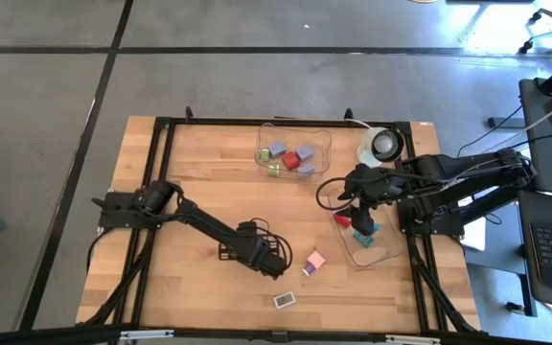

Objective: Pick & Place Office items
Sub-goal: Put the blue digital clock into the bottom transparent bin

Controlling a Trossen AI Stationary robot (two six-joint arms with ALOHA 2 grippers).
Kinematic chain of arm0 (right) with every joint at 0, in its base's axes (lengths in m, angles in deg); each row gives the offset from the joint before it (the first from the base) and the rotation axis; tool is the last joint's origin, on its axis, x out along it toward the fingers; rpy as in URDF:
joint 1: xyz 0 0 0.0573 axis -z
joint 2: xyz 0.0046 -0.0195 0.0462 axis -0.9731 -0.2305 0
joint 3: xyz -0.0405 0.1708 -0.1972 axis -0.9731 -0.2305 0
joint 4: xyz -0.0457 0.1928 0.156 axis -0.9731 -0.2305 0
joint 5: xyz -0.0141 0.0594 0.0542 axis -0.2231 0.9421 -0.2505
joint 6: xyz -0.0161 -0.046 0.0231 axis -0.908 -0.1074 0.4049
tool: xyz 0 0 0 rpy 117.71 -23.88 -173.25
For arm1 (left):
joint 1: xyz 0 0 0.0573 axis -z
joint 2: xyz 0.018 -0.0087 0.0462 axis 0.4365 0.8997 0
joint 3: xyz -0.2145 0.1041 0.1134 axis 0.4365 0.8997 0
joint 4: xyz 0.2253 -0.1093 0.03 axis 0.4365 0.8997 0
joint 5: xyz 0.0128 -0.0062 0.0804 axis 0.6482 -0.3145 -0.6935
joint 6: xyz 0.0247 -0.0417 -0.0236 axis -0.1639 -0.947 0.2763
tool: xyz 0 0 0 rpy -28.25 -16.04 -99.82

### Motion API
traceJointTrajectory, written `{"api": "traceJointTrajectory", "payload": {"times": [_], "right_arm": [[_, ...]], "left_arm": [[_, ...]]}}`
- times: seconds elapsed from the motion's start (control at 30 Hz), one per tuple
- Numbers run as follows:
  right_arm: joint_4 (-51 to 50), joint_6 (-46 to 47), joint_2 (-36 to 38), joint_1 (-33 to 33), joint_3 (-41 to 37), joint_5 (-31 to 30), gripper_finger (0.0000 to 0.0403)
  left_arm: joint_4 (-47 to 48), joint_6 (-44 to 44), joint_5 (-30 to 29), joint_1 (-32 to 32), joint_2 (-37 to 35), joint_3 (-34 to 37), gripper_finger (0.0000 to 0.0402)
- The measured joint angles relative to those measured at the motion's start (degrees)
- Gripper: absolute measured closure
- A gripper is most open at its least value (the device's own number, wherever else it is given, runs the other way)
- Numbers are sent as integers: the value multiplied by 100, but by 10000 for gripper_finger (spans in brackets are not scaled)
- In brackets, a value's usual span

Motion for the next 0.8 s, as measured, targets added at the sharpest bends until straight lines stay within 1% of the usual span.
{"api": "traceJointTrajectory", "payload": {"times": [0.07,0.13,0.33,0.37,0.43,0.47,0.53,0.63,0.7,0.8], "right_arm": [[1,0,2,1,0,0,174],[1,0,0,0,-2,0,174],[1,-13,0,0,-2,-4,174],[1,-13,0,1,-2,-7,174],[1,-13,0,1,-2,-19,174],[1,-13,0,0,-2,-20,174],[2,-13,0,-1,-2,-22,174],[25,-95,0,1,-2,-66,174],[82,-109,0,1,-2,-63,174],[240,88,0,1,-2,-15,174]], "left_arm": [[2,73,-17,-11,2,0,133],[2,72,-80,-4,3,0,152],[-21,126,-60,30,3,0,241],[-40,145,-67,41,-1,0,249],[-114,179,-117,66,-30,0,249],[-177,183,-242,84,-73,4,249],[-331,259,-673,126,-193,-13,249],[-400,593,-1576,226,-361,-248,249],[-408,999,-2260,278,-483,-445,247],[-415,1915,-3133,332,-604,-774,238]]}}
